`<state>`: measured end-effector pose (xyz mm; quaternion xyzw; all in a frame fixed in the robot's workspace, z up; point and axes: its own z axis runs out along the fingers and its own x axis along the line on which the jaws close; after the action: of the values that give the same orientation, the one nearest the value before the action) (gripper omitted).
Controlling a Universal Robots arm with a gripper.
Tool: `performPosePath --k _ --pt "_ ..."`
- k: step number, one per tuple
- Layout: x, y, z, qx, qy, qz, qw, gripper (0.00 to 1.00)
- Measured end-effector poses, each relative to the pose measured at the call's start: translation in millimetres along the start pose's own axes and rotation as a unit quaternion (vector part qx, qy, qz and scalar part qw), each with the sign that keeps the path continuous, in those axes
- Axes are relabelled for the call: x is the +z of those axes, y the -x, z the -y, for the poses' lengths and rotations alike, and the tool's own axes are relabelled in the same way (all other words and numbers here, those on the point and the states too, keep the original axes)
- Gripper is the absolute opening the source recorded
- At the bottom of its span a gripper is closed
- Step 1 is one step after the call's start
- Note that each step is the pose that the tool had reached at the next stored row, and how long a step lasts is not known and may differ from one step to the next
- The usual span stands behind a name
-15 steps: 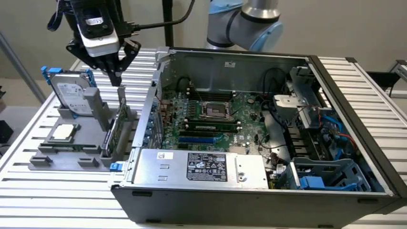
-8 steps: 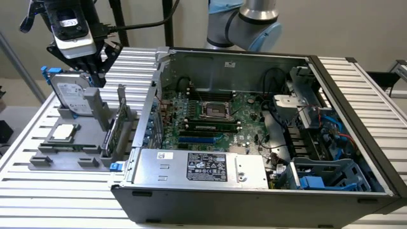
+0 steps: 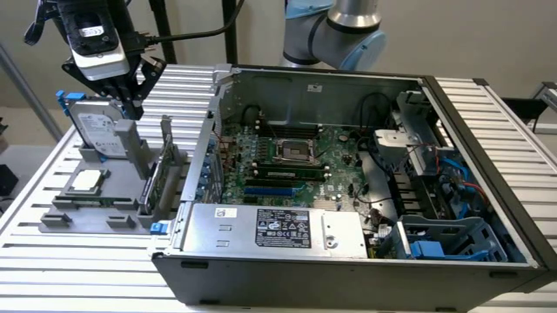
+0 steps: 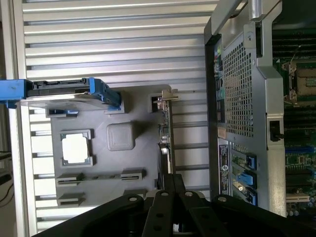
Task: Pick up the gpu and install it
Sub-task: 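Pick up the gpu and move the gpu toward the slot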
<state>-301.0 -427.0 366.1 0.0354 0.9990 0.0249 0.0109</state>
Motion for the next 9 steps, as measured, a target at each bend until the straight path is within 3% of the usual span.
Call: performPosePath --k 8,9 --pt "0.0 0.0 0.0 0.0 0.0 0.0 1.0 0.12" --pt "0.0 0.0 0.0 0.0 0.0 0.0 1.0 0.18"
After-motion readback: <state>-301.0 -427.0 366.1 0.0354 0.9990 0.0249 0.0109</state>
